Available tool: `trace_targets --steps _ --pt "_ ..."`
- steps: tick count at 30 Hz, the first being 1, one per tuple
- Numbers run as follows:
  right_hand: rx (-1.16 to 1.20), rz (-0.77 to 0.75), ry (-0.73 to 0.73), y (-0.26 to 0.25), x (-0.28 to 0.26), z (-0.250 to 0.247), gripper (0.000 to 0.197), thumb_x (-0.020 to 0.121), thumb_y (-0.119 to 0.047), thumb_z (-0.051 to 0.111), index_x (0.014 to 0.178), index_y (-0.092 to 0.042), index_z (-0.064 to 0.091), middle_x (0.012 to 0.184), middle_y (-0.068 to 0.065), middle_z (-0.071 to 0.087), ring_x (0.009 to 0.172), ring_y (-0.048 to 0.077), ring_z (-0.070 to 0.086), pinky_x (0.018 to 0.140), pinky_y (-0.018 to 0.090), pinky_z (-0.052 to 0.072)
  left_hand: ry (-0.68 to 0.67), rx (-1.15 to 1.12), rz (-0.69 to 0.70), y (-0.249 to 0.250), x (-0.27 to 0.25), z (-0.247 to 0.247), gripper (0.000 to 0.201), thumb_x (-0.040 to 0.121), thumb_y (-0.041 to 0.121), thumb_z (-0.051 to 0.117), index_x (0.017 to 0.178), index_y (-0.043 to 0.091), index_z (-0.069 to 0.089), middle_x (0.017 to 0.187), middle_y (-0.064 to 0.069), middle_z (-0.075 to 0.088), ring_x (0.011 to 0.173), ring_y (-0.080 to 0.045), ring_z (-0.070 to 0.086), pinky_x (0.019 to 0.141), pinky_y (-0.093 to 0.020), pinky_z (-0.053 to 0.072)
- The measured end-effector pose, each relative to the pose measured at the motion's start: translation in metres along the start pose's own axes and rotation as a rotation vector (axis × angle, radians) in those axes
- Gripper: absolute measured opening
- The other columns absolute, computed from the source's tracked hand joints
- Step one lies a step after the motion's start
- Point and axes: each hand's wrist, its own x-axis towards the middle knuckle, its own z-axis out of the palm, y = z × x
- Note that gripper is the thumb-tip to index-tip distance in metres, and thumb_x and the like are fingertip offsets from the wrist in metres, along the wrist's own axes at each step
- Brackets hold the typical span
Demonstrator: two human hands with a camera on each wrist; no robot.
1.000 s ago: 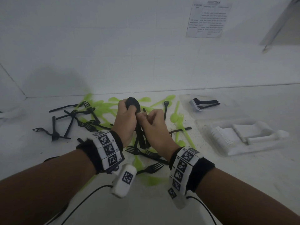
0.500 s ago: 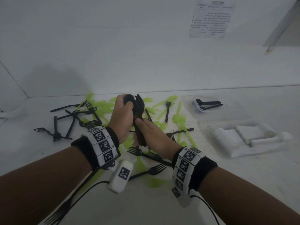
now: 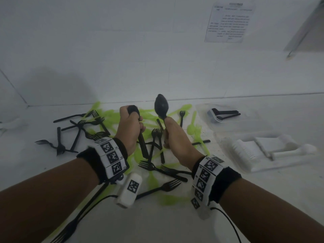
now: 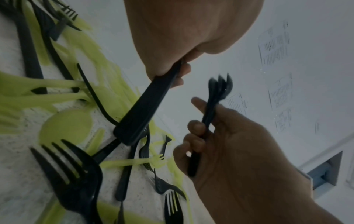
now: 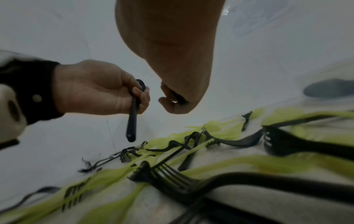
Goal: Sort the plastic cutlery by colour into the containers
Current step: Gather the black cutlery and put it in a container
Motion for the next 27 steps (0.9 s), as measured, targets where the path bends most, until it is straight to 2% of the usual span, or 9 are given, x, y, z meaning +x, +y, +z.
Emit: trace_targets --steps 3,5,8,12,15,20,22,25,27 --pt "-0.19 -0.163 -0.027 -0.001 -0.003 0.002 0.04 0.111 -0.028 0.037 0.145 -0.042 0.052 0.072 -0.011 0.047 0.064 0.005 0.046 0.066 0.03 0.045 -0.038 -0.114 -0.053 0.004 -0.004 0.007 0.009 0.101 0.026 0.047 0.107 0.02 0.042 0.092 -0.005 0.042 0.061 -0.012 0.039 0.062 -0.03 0.043" --pt "-0.356 -0.284 0.0 0.007 -0.001 0.006 0.048 0.111 -0.024 0.038 0.157 -0.037 0.04 0.078 -0.009 0.054 0.074 0.005 0.05 0.069 0.027 0.039 -0.072 -0.127 -0.077 0.005 -0.005 0.012 0.033 0.098 0.046 0.059 0.111 0.022 0.04 0.094 -0.002 0.042 0.065 -0.011 0.043 0.066 -0.03 0.044" --pt "-0.536 -0.401 0.034 0.02 0.003 0.015 0.047 0.108 -0.024 0.04 0.155 -0.029 0.044 0.079 0.007 0.051 0.075 0.012 0.041 0.064 0.018 0.028 -0.087 -0.015 -0.059 0.003 -0.006 0.018 0.038 0.099 0.035 0.063 0.121 0.019 0.036 0.101 -0.003 0.044 0.079 -0.014 0.05 0.072 -0.032 0.047" --pt "-0.513 -0.43 0.053 0.023 0.004 0.025 0.048 0.107 -0.024 0.042 0.155 -0.027 0.045 0.077 0.003 0.044 0.075 0.012 0.035 0.066 0.011 0.027 -0.039 -0.018 -0.029 0.001 -0.005 0.015 0.017 0.103 0.01 0.048 0.117 0.018 0.042 0.099 -0.006 0.047 0.085 -0.02 0.053 0.074 -0.039 0.055" --pt "-0.355 -0.367 -0.011 0.027 0.012 0.032 0.05 0.105 -0.035 0.04 0.155 -0.035 0.041 0.088 -0.002 0.049 0.079 0.015 0.042 0.073 0.021 0.035 -0.041 -0.078 0.005 0.003 -0.005 0.011 0.008 0.106 0.015 0.048 0.113 0.019 0.047 0.101 -0.007 0.053 0.093 -0.025 0.06 0.092 -0.048 0.056" --pt "0.085 0.052 -0.229 -0.001 -0.007 0.037 0.038 0.107 -0.052 0.038 0.144 -0.044 0.03 0.133 -0.005 0.061 0.11 0.012 0.068 0.097 0.043 0.054 -0.033 -0.027 0.085 0.001 -0.005 0.01 0.013 0.104 0.013 0.047 0.113 0.022 0.05 0.098 -0.005 0.057 0.087 -0.019 0.064 0.088 -0.044 0.058" --pt "0.231 0.202 -0.248 -0.007 -0.011 0.04 0.031 0.107 -0.054 0.037 0.135 -0.042 0.031 0.119 0.0 0.069 0.099 0.015 0.072 0.09 0.046 0.056 -0.06 -0.013 0.079 0.001 -0.008 0.012 0.015 0.105 0.014 0.045 0.117 0.022 0.051 0.098 -0.004 0.059 0.1 -0.021 0.069 0.087 -0.044 0.059" --pt "0.341 0.199 -0.241 -0.007 -0.009 0.037 0.028 0.111 -0.038 0.039 0.132 -0.02 0.044 0.08 0.0 0.062 0.064 0.011 0.061 0.062 0.028 0.049 -0.086 -0.003 0.092 0.003 -0.009 0.009 0.014 0.105 0.014 0.045 0.115 0.023 0.051 0.101 -0.005 0.061 0.11 -0.027 0.067 0.093 -0.047 0.057" --pt "0.244 0.175 -0.253 -0.007 -0.006 0.027 0.025 0.111 -0.033 0.044 0.122 -0.014 0.054 0.081 0.002 0.062 0.066 0.012 0.06 0.069 0.029 0.046 -0.095 0.074 0.118 0.002 -0.005 -0.001 0.011 0.105 0.015 0.047 0.112 0.023 0.051 0.102 -0.004 0.063 0.112 -0.027 0.066 0.101 -0.052 0.054"
